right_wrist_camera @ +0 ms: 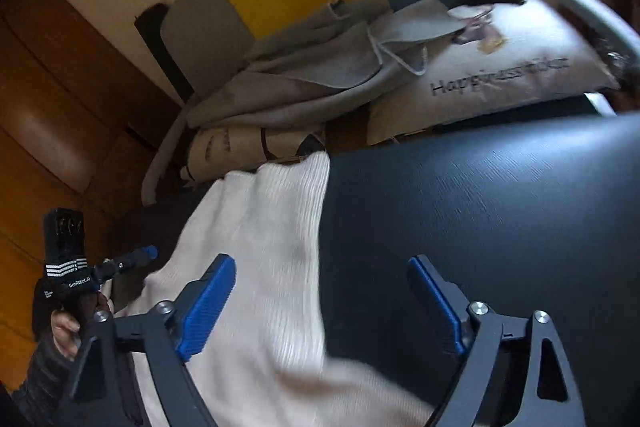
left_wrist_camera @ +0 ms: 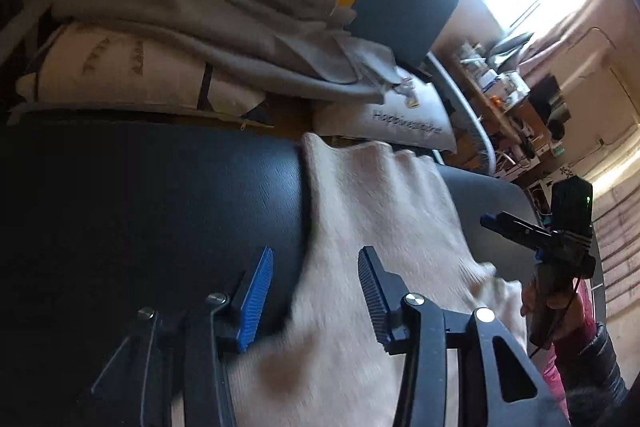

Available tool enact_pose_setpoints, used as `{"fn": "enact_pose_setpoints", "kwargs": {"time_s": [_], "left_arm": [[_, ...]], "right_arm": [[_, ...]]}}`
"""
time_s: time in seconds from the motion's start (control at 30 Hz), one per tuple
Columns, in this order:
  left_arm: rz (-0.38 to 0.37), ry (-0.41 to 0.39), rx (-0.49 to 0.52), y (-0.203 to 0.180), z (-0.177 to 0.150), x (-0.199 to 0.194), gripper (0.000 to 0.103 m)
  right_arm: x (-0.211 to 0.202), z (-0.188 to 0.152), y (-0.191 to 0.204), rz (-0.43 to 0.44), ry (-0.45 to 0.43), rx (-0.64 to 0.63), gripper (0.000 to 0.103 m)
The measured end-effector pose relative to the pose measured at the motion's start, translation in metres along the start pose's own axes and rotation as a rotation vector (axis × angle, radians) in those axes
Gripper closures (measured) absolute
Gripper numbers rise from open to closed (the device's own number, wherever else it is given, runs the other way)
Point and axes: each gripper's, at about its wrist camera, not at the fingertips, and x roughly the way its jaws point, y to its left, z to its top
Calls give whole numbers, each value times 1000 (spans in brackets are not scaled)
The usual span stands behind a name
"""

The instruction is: Fold clothes

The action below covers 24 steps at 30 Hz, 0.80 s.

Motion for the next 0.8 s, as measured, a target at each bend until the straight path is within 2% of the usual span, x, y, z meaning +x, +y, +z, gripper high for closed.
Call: {"fn": "enact_pose_setpoints", "kwargs": {"time_s": [0.17, 0.27, 0.33, 0.37, 0.4, 0.43, 0.47, 0.5, 0.53, 0.6, 0.7, 0.8], "left_arm": [[-22, 14, 26, 1, 33, 31, 57], [-28, 38, 66, -7, 45, 44, 56], [-13, 45, 85, -13, 49, 50, 56], [-7, 51, 88, -15, 52, 53, 57], [-5, 65, 84, -17, 53, 56, 62], [-3, 82, 79, -19, 54, 58, 70], [-1, 99, 74, -21, 55, 61, 92], [15, 97, 71, -23, 55, 60, 98], [35, 88, 70, -25, 54, 59, 98], [25, 26, 90, -32, 48, 40, 98], [-43, -74, 104, -43, 35, -3, 98], [-105, -154, 143, -60, 8, -50, 98]], "right_arm": [[37, 33, 5, 43, 19, -75, 15], [56, 45, 16, 31, 57, -149, 25], [65, 49, 21, 16, 79, -193, 40], [69, 52, 21, 12, 89, -198, 65], [71, 53, 19, 7, 98, -196, 95], [73, 53, 18, 4, 106, -193, 97], [73, 53, 18, 0, 111, -194, 97], [72, 52, 20, -6, 108, -203, 97], [70, 51, 23, -12, 106, -207, 97], [61, 49, 29, -15, 89, -214, 97], [37, 43, 40, 0, 55, -229, 97], [5, 12, 52, 20, 32, -242, 97]]}}
